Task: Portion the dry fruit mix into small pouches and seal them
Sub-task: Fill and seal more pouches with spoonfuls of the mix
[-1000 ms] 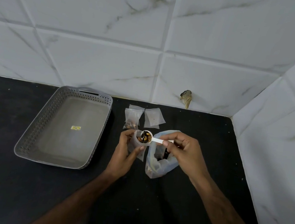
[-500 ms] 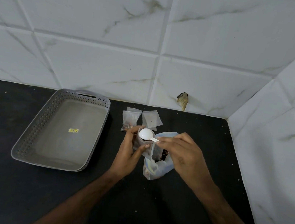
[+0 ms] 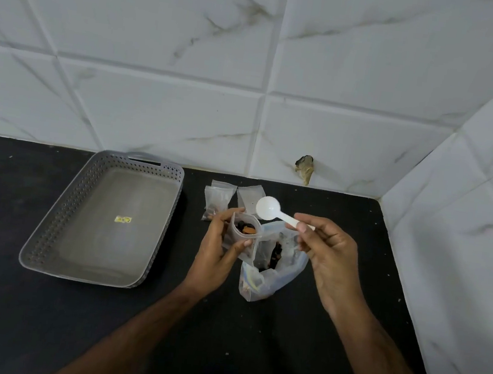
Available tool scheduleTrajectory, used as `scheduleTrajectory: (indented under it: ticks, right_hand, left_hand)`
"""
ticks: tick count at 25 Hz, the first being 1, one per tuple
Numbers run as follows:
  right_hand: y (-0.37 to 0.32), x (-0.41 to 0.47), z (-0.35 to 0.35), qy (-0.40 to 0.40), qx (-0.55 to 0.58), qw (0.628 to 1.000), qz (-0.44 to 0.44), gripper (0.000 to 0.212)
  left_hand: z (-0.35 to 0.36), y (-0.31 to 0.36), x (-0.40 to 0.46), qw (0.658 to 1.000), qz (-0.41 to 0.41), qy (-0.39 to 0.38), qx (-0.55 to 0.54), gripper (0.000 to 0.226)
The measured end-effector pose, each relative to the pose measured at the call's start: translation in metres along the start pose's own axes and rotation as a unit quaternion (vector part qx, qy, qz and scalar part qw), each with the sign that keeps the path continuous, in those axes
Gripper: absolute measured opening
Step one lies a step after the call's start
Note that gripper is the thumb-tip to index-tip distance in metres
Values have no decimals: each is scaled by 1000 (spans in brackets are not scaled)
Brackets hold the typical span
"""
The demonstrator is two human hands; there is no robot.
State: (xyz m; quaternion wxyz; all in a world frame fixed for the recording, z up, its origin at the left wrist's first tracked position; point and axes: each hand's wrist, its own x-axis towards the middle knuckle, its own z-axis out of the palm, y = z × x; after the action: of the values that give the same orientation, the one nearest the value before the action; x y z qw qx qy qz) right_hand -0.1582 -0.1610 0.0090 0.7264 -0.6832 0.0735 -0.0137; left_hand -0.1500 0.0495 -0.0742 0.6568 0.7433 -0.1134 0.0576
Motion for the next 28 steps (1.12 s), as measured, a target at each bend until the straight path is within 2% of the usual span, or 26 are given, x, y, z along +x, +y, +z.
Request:
scheduleTrajectory:
  ticks: [2, 6, 10, 14, 18, 23, 26, 28]
  right_hand:
    - [13, 5, -14, 53, -17, 998, 32, 19]
    - [57, 8, -42, 140, -143, 970, 141, 16]
    - [94, 12, -45, 102, -164, 961, 201, 15]
    - [115, 24, -41, 79, -227, 959, 153, 15]
    - [112, 23, -42, 50, -314, 941, 116, 16]
    - [106, 17, -57, -5, -345, 933, 99, 19]
    - [107, 14, -56, -49, -393, 912, 104, 22]
    - [105, 11, -52, -72, -450, 886, 88, 21]
  left_hand:
    - [-2, -1, -2, 1000, -9, 4, 4, 53]
    - [-4, 0, -5, 1000, -9, 1, -1, 51]
    - [-2, 2, -3, 1000, 1, -9, 14, 46]
    - [1, 3, 0, 1000, -7, -6, 23, 47]
    - [-1, 2, 0, 1000, -5, -12, 28, 46]
    - [1, 4, 0, 999, -5, -15, 30, 48]
    - [3, 7, 0, 999, 1, -19, 25, 48]
    - [5, 9, 0, 1000, 4, -20, 21, 47]
